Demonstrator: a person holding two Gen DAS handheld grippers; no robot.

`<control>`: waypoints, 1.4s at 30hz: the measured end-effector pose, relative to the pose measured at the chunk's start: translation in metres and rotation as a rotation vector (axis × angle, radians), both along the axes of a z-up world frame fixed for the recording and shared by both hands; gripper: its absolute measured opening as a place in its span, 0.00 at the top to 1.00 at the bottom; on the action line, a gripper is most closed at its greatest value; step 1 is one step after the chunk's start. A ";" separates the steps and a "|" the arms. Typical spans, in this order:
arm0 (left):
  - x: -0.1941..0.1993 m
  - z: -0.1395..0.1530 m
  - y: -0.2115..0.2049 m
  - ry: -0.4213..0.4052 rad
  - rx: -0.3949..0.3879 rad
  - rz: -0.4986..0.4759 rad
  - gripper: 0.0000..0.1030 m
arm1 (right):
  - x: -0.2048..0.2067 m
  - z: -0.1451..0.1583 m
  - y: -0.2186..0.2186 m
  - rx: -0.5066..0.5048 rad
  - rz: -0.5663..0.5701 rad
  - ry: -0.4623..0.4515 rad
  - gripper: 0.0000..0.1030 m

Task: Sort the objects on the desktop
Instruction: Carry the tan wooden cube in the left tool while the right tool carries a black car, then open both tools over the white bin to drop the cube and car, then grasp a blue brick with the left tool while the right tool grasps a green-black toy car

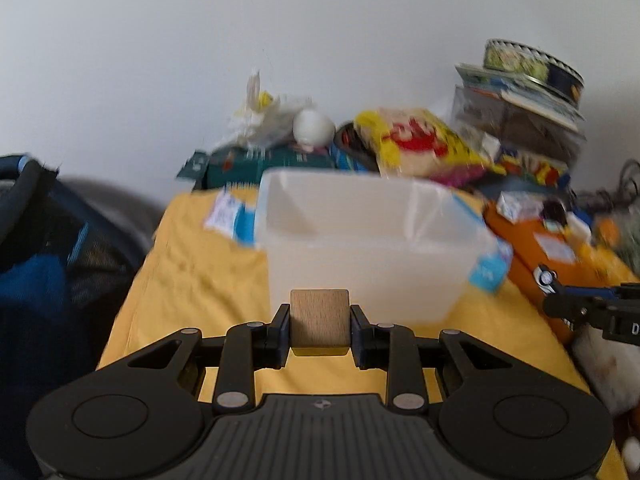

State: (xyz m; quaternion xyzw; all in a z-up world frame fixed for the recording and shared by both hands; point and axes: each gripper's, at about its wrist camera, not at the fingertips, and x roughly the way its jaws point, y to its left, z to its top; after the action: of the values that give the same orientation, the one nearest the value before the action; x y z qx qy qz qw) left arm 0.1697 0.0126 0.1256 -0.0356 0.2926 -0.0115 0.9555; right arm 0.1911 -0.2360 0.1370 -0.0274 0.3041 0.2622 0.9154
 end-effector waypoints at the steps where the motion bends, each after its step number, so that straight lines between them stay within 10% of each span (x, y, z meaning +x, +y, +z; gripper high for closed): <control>1: 0.013 0.004 0.000 -0.002 -0.005 0.004 0.69 | 0.011 0.005 0.006 0.000 0.001 -0.013 0.67; 15: 0.140 0.008 -0.007 0.063 0.003 0.006 0.67 | 0.138 -0.002 0.063 -0.095 -0.011 0.070 0.66; 17: 0.146 0.007 -0.010 0.065 0.031 0.012 0.35 | 0.143 -0.002 0.067 -0.106 0.006 0.072 0.52; 18: 0.148 0.007 -0.011 0.061 0.048 0.021 0.30 | 0.143 -0.002 0.068 -0.111 0.005 0.057 0.35; 21: 0.145 0.012 -0.012 0.039 0.072 0.011 0.29 | 0.140 0.002 0.065 -0.098 0.011 0.029 0.33; 31: 0.007 -0.011 -0.005 0.013 0.033 -0.030 0.29 | 0.025 -0.003 0.004 -0.052 -0.008 -0.075 0.16; 42: -0.084 -0.098 -0.020 0.215 0.020 -0.035 0.29 | -0.088 -0.088 -0.056 -0.187 -0.091 0.101 0.14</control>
State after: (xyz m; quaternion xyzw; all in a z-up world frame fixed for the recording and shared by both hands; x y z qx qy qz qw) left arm 0.0859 -0.0078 0.0279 -0.0220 0.3939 -0.0211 0.9186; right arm 0.1033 -0.2919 0.0489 -0.0858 0.3738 0.1917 0.9034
